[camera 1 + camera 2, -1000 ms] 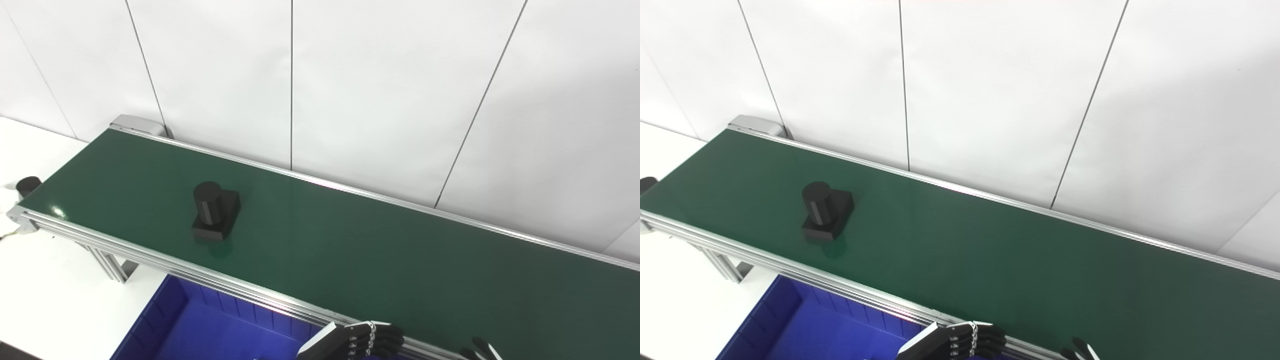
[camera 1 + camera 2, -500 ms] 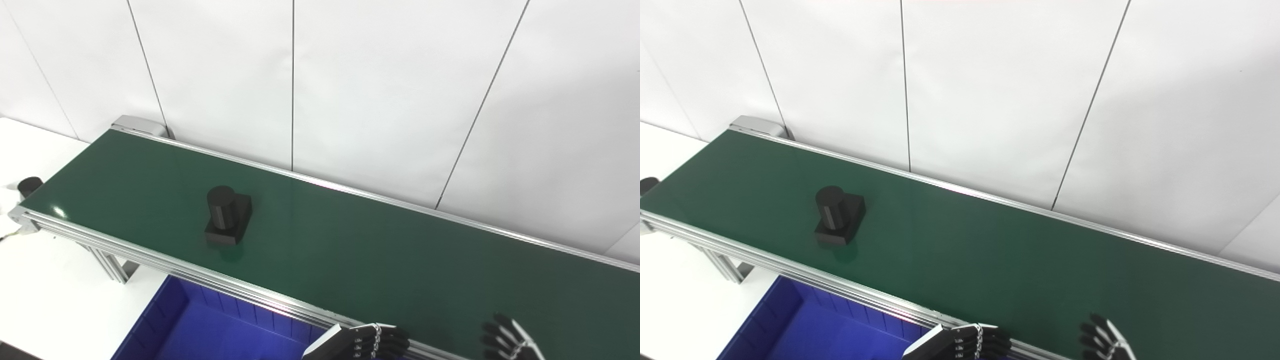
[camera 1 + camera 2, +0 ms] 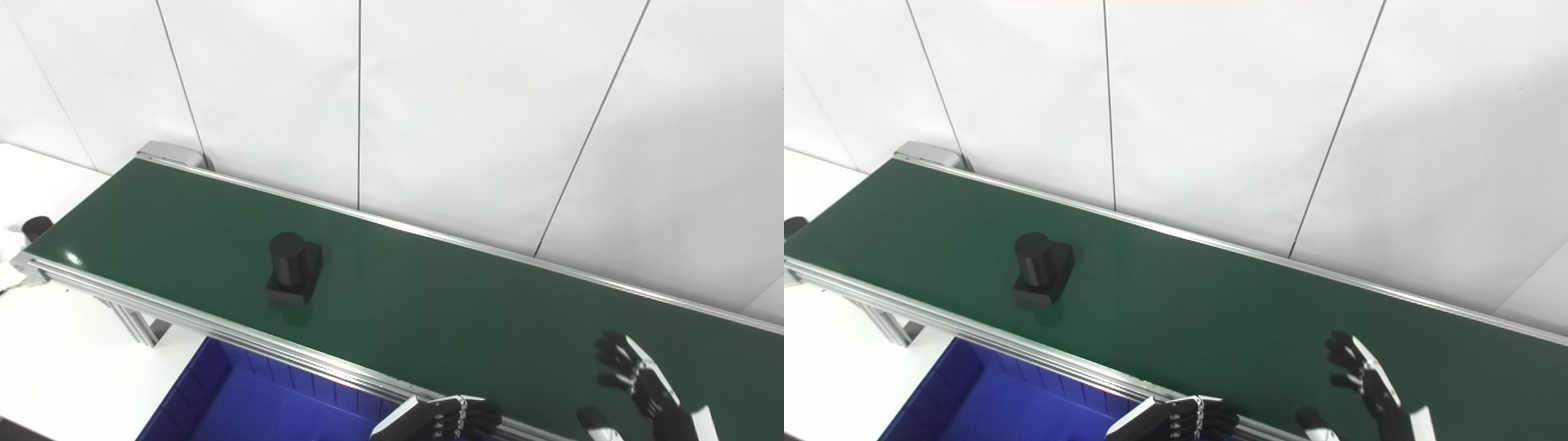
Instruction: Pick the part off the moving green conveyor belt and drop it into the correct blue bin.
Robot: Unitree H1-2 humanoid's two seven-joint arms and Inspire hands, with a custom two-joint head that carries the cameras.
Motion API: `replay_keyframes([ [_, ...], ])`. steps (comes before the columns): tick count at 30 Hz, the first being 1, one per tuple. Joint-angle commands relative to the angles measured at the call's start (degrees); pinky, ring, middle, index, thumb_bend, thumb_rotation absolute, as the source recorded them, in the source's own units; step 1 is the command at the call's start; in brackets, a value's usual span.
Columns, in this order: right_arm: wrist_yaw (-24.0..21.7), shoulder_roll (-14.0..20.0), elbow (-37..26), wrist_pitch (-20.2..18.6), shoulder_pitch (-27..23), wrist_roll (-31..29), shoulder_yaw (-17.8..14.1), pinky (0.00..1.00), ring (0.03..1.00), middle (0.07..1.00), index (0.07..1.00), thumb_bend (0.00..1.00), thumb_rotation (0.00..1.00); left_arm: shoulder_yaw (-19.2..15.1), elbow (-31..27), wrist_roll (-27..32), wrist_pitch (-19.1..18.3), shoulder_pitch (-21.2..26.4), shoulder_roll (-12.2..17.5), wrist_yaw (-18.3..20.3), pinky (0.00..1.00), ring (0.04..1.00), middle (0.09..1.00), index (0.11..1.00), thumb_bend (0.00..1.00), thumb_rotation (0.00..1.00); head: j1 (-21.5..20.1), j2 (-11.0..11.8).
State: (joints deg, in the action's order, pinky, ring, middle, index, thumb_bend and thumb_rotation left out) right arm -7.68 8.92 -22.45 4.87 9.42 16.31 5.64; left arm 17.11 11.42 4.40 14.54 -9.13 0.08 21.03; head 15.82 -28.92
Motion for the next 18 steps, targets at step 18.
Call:
replay_keyframes([
  [18, -3.13, -0.36, 2.05, -6.33, -12.68, 3.46, 3.0, 0.68, 0.804, 0.84, 0.847, 0.56, 0.31, 0.4, -0.4, 0.32, 2.2, 1.52, -0.64, 0.43, 0.79, 0.796, 0.808, 0.794, 1.0, 0.28, -1.2, -0.4],
])
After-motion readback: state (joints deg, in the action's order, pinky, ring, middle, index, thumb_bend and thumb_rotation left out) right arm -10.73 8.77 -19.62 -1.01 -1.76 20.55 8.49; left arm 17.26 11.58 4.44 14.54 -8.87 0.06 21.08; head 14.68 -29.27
